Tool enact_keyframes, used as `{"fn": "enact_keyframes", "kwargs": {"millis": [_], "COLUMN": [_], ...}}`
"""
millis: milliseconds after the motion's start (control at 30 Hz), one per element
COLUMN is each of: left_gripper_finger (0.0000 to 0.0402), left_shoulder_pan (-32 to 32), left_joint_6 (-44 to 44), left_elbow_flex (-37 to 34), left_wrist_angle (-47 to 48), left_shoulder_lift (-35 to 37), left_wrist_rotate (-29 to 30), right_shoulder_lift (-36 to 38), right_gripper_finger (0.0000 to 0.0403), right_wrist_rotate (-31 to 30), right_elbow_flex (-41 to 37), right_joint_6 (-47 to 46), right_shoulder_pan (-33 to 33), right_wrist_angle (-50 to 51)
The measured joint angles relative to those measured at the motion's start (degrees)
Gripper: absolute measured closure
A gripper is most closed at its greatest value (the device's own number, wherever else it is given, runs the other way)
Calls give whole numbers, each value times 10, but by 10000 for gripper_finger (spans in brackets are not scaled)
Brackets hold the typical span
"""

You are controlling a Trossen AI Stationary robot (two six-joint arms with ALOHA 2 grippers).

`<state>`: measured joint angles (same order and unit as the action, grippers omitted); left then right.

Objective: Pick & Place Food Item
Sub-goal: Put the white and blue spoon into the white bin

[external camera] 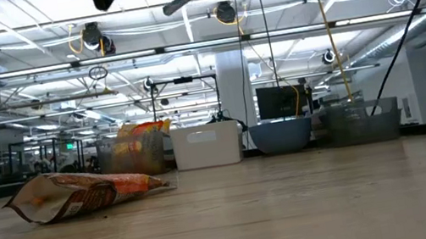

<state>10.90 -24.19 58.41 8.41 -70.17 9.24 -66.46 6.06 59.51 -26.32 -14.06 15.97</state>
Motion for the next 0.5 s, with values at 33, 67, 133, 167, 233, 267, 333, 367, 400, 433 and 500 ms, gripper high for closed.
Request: {"fn": "enact_keyframes", "kwargs": {"millis": [33, 67, 133, 167, 233, 267, 333, 367, 400, 433, 500], "left_gripper_finger": [268, 268, 268, 268, 268, 268, 268, 268, 268, 268, 268], "left_shoulder_pan": [0, 0, 0, -2, -4, -8, -12, -15, -18, -20, -25], "left_joint_6": [20, 39, 75, 92, 120, 129, 144, 149, 154, 157, 163], "left_elbow_flex": [19, 38, 73, 90, 119, 136, 167, 181, 196, 211, 234], "left_wrist_angle": [32, 64, 111, 128, 162, 168, 187, 206, 214, 214, 227], "left_shoulder_lift": [0, 0, -4, -8, -18, -28, -48, -62, -77, -93, -120], "left_wrist_rotate": [8, 19, 33, 33, 19, 5, -23, -39, -54, -69, -102], "right_shoulder_lift": [0, 0, 0, 0, 0, 0, 0, 0, 0, 0, 0], "right_gripper_finger": [402, 402, 403, 403, 403, 403, 403, 403, 403, 403, 403], "right_wrist_rotate": [15, 32, 59, 66, 80, 88, 106, 111, 120, 123, 125], "right_elbow_flex": [0, 0, 0, 0, 0, 0, 0, 0, 0, 0, 0], "right_joint_6": [-3, -6, -10, -13, -15, -15, -17, -20, -23, -26, -28], "right_shoulder_pan": [3, 7, 12, 15, 20, 22, 27, 29, 31, 33, 35], "right_wrist_angle": [-1, -7, -19, -24, -34, -43, -69, -81, -91, -95, -93]}}
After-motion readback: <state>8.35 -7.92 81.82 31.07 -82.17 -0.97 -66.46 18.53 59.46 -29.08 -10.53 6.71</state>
